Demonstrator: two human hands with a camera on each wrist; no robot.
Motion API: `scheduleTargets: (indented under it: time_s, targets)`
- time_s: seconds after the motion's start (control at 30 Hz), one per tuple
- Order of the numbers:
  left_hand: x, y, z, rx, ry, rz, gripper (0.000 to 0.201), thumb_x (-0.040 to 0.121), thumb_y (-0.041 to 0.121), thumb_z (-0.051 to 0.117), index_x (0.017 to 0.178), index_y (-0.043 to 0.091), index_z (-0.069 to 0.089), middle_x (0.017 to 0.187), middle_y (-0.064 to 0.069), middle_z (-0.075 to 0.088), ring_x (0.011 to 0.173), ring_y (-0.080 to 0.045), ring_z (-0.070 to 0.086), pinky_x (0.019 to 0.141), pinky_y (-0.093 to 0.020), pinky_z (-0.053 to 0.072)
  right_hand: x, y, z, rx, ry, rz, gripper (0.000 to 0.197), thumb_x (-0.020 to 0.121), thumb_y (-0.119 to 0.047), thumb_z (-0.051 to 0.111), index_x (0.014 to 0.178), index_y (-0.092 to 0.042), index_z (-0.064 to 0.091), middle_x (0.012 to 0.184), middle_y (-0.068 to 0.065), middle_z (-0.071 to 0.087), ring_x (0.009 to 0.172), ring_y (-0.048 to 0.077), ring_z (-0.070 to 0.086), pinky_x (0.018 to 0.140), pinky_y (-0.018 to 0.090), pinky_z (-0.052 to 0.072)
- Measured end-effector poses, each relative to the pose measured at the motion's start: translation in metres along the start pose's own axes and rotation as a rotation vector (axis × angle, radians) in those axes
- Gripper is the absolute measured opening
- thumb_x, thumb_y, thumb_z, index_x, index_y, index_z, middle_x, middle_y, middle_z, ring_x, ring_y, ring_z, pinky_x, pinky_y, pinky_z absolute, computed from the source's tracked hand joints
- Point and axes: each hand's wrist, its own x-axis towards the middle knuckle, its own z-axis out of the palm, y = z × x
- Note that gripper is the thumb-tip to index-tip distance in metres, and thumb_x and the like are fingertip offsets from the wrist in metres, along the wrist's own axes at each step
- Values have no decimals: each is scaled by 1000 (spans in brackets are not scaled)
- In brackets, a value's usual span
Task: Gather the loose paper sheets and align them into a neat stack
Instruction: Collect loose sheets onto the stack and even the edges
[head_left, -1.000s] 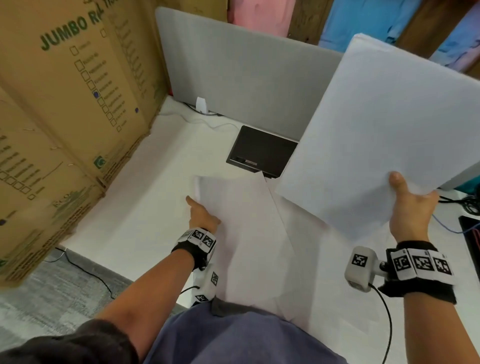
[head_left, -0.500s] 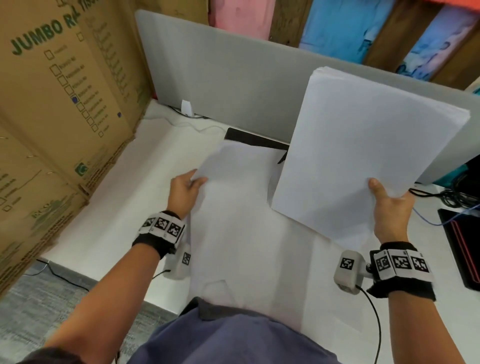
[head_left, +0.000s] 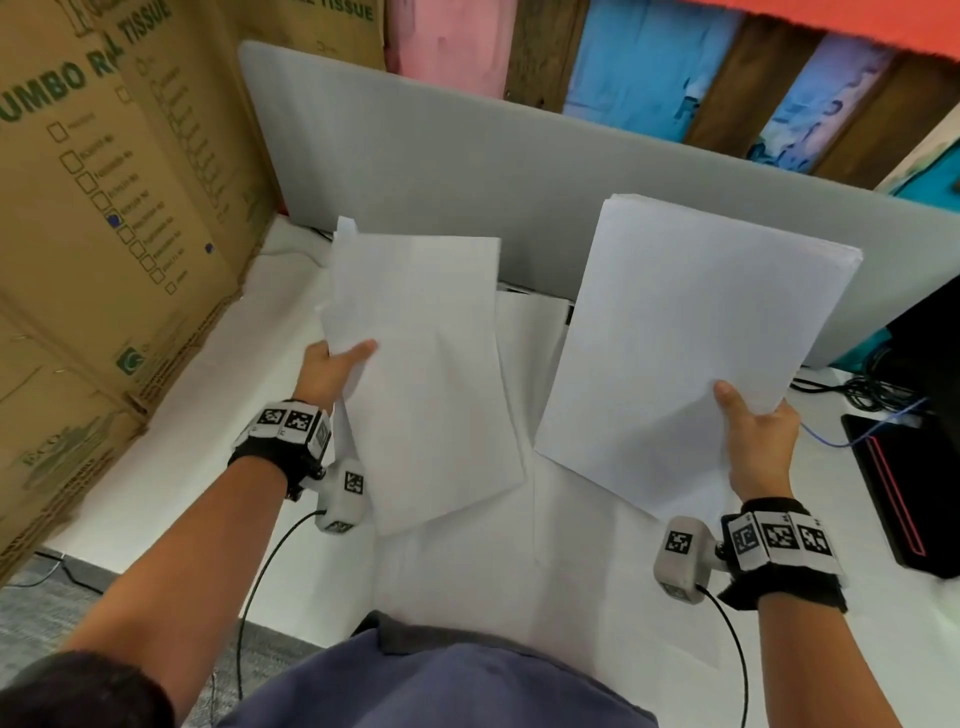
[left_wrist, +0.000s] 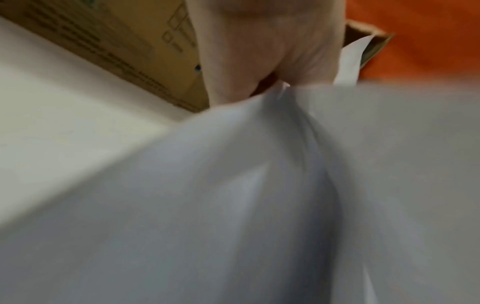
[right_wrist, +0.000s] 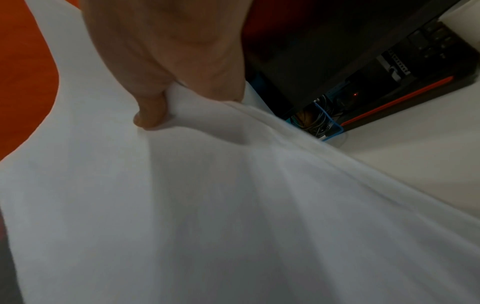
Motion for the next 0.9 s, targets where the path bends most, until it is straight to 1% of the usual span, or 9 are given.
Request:
scheduleTargets:
  time_s: [0.07, 0.17, 0.27, 0.37, 0.53, 0.6, 0.67, 0.73, 0.9]
  targets:
    - [-2, -22, 1, 114, -115, -120, 39, 81, 5, 68, 117, -3, 58, 114, -16, 62, 98, -24, 60, 92, -34, 46, 1, 0, -3, 12, -2, 5, 36, 86, -13, 64, 120, -1, 58, 103, 8, 62, 81, 7, 59, 73, 22, 47]
    - [-18, -44, 10, 157, -240, -185, 42, 83, -2, 63, 124, -3, 53, 124, -15, 56, 102, -22, 55, 92, -33, 43, 2, 1, -2, 16, -1, 5, 35, 86, -13, 64, 119, -1, 58, 100, 6, 62, 80, 6, 58, 71, 20, 46]
    - [-26, -62, 23, 146, -149, -161, 43, 83, -3, 64, 124, -4, 51, 115, -9, 56, 103, -21, 55, 90, -30, 43, 1, 2, 3, 6, 6, 0, 32, 86, -12, 64, 117, -9, 58, 95, -1, 62, 84, 11, 59, 74, 22, 47]
    - [-27, -74, 31, 313, -29, -168, 36, 85, -3, 59, 120, -7, 53, 119, -21, 59, 108, -34, 58, 87, -33, 46, 2, 2, 7, 10, 10, -7, 33, 86, -12, 65, 117, -11, 57, 92, -8, 61, 86, 12, 59, 72, 19, 46]
    - [-22, -55, 27, 387, -145, 4, 24, 88, -2, 55, 111, -5, 59, 109, -24, 63, 96, -35, 63, 80, -31, 45, 8, 5, 6, -22, 48, -13, 37, 85, -15, 66, 118, -2, 59, 104, 8, 61, 94, 22, 59, 83, 31, 47]
    - [-18, -34, 15, 284, -143, 67, 11, 87, -3, 56, 92, 4, 63, 88, -13, 68, 74, -16, 66, 76, -31, 46, 11, 5, 5, -36, 71, -10, 36, 84, -17, 67, 116, -1, 60, 104, 8, 62, 95, 23, 59, 87, 34, 49]
    - [-14, -13, 1, 165, -123, 110, 21, 86, -3, 58, 82, 17, 63, 69, 11, 70, 62, 3, 63, 70, -26, 50, 14, 5, 3, -56, 100, -15, 37, 85, -17, 67, 117, 0, 59, 104, 8, 61, 95, 23, 59, 88, 35, 49]
    - [-13, 9, -10, 94, -129, 164, 26, 85, -4, 59, 85, 22, 62, 69, 20, 70, 68, 5, 65, 71, -20, 54, 16, 6, 2, -76, 121, -28, 37, 85, -17, 66, 118, -1, 60, 106, 8, 62, 97, 23, 60, 89, 35, 49]
    - [-3, 40, -21, 17, -81, 223, 28, 86, -4, 57, 85, 23, 60, 70, 24, 69, 70, 6, 65, 68, -14, 53, 18, 5, -4, -111, 182, -58, 36, 85, -17, 66, 117, -2, 60, 116, 16, 63, 98, 25, 61, 89, 34, 49]
